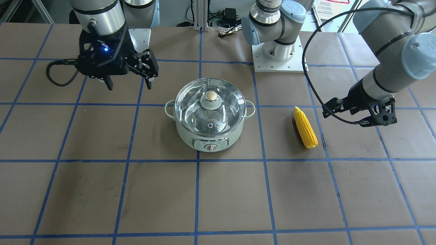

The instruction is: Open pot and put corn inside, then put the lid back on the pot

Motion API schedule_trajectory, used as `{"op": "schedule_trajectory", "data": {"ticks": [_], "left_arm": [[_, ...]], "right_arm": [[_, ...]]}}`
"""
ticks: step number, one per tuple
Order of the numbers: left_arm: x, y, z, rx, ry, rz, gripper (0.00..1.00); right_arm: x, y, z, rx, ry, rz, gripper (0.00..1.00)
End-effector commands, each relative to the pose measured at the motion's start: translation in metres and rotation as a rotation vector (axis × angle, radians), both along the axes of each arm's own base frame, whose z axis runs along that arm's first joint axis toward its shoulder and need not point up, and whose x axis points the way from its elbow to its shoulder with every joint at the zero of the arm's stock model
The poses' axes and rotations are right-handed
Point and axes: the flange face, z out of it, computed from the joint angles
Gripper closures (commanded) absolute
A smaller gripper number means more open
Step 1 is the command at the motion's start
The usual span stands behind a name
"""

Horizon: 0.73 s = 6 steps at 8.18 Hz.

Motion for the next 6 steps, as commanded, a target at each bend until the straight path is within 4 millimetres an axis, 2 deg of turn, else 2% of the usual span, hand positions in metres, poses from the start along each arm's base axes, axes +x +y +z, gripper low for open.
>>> {"op": "schedule_trajectory", "data": {"ticks": [1, 2, 3, 4, 5, 6], "left_arm": [[0.006, 0.01, -0.06, 0.013, 0.011, 0.022, 0.0], [0.005, 0.012, -0.083, 0.045, 0.024, 0.024, 0.0], [0.007, 0.006, -0.11, 0.04, 0.022, 0.024, 0.0], [0.01, -0.001, -0.139, 0.022, 0.014, 0.023, 0.0], [0.008, 0.001, -0.154, 0.017, 0.013, 0.025, 0.0], [0.005, 0.008, -0.162, 0.033, 0.02, 0.034, 0.0]], "right_arm": [[0.111, 0.023, -0.038, 0.003, -0.02, -0.041, 0.0], [0.147, 0.03, -0.058, 0.007, -0.017, -0.055, 0.0], [0.173, 0.039, -0.078, 0.022, -0.009, -0.075, 0.0], [0.185, 0.044, -0.104, 0.063, 0.016, -0.111, 0.0], [0.189, 0.044, -0.123, 0.082, 0.017, -0.131, 0.0], [0.188, 0.047, -0.131, 0.089, 0.02, -0.137, 0.0]]}}
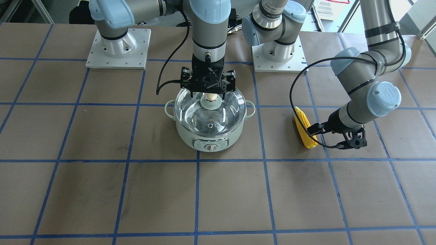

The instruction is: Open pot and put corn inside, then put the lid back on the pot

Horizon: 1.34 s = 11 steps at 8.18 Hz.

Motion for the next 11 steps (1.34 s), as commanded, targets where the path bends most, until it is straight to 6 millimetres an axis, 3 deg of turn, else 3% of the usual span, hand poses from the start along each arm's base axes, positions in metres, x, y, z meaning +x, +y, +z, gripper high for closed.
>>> {"op": "schedule_trajectory", "data": {"ticks": [1, 2, 4, 7, 8, 9, 11], "left_arm": [[-0.006, 0.008, -0.025, 0.011, 0.0, 0.018, 0.0], [-0.006, 0.009, -0.029, 0.023, 0.01, 0.021, 0.0], [-0.011, 0.007, -0.032, 0.017, 0.046, 0.028, 0.0], [-0.011, 0.008, -0.032, 0.019, 0.046, 0.03, 0.0], [-0.015, 0.008, -0.033, 0.026, 0.044, 0.037, 0.14], [-0.017, 0.012, -0.03, 0.048, 0.047, 0.057, 0.19], [-0.02, 0.017, -0.03, 0.084, 0.057, 0.066, 0.42]], "right_arm": [[0.008, 0.009, -0.038, 0.046, 0.019, -0.029, 0.01], [0.008, 0.009, -0.051, 0.064, 0.029, -0.027, 0.01], [0.008, 0.008, -0.056, 0.07, 0.033, -0.031, 0.01], [0.008, 0.009, -0.054, 0.07, 0.031, -0.032, 0.16], [0.008, 0.009, -0.053, 0.072, 0.031, -0.032, 0.26], [0.008, 0.01, -0.052, 0.073, 0.031, -0.032, 0.29], [0.01, 0.011, -0.052, 0.088, 0.007, -0.033, 0.33]]}}
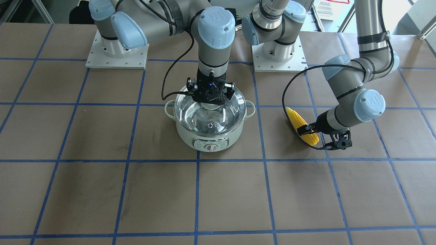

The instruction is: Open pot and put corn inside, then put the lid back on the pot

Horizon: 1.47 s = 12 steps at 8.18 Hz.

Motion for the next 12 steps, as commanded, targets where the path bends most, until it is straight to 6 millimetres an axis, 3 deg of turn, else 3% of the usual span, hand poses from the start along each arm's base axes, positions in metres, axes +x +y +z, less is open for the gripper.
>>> {"op": "schedule_trajectory", "data": {"ticks": [1, 2, 4, 5, 7, 8, 11, 12], "left_arm": [[-0.004, 0.003, 0.002, 0.022, 0.015, 0.011, 0.49], [-0.007, 0.004, 0.002, 0.018, 0.034, -0.006, 0.77], [-0.013, 0.018, -0.001, 0.135, 0.089, -0.016, 1.0], [-0.013, 0.019, 0.006, 0.131, 0.086, -0.017, 1.0], [-0.019, 0.038, 0.039, 0.183, 0.09, -0.005, 1.0], [-0.018, 0.037, 0.054, 0.177, 0.087, -0.002, 1.0], [-0.01, 0.011, 0.097, 0.094, 0.06, -0.017, 1.0], [-0.017, 0.007, 0.102, 0.082, 0.055, -0.032, 1.0]], "right_arm": [[0.002, 0.001, 0.001, 0.008, -0.017, -0.001, 0.36], [0.002, 0.001, 0.001, 0.007, -0.019, -0.002, 0.4], [0.002, 0.0, 0.001, 0.005, -0.019, 0.0, 0.51], [0.002, 0.0, 0.003, 0.003, -0.02, 0.0, 0.55], [0.002, 0.0, 0.005, 0.0, -0.022, 0.0, 0.6], [0.002, -0.001, 0.009, -0.005, -0.023, 0.0, 0.61], [-0.005, 0.01, 0.032, -0.02, -0.022, 0.006, 0.61], [-0.005, 0.012, 0.037, -0.023, -0.031, 0.005, 0.61]]}}
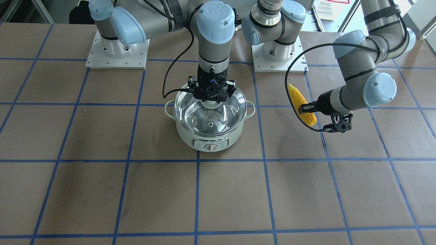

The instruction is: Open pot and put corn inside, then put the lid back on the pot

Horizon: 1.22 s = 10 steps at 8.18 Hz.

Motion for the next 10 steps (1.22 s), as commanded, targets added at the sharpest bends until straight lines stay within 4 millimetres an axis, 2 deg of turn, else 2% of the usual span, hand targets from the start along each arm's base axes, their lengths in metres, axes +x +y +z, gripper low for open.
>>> {"op": "schedule_trajectory", "data": {"ticks": [1, 2, 3, 4, 5, 7, 8, 10], "left_arm": [[-0.025, -0.012, 0.032, -0.06, -0.024, -0.055, 1.0], [-0.053, -0.007, 0.052, -0.101, -0.04, -0.105, 1.0], [-0.079, -0.002, 0.062, -0.117, -0.055, -0.115, 1.0], [-0.096, 0.001, 0.066, -0.123, -0.065, -0.116, 1.0], [-0.104, 0.003, 0.067, -0.126, -0.063, -0.131, 1.0], [-0.119, 0.005, 0.067, -0.123, -0.049, -0.15, 1.0], [-0.143, 0.008, 0.066, -0.123, -0.034, -0.14, 1.0], [-0.204, 0.018, 0.066, -0.132, -0.06, -0.158, 1.0]], "right_arm": [[-0.003, 0.006, 0.012, -0.004, -0.006, 0.004, 0.61], [-0.003, 0.006, 0.012, -0.005, -0.005, 0.004, 0.61], [-0.006, 0.005, 0.02, -0.019, -0.009, 0.007, 0.61], [-0.019, -0.001, 0.033, -0.042, -0.012, -0.007, 0.61], [-0.033, -0.007, 0.042, -0.053, -0.011, 0.009, 0.61], [-0.1, -0.027, 0.075, -0.054, -0.008, 0.038, 0.61], [-0.134, -0.036, 0.089, -0.059, -0.01, 0.054, 0.61], [-0.192, -0.05, 0.111, -0.042, -0.008, 0.107, 0.6]]}}
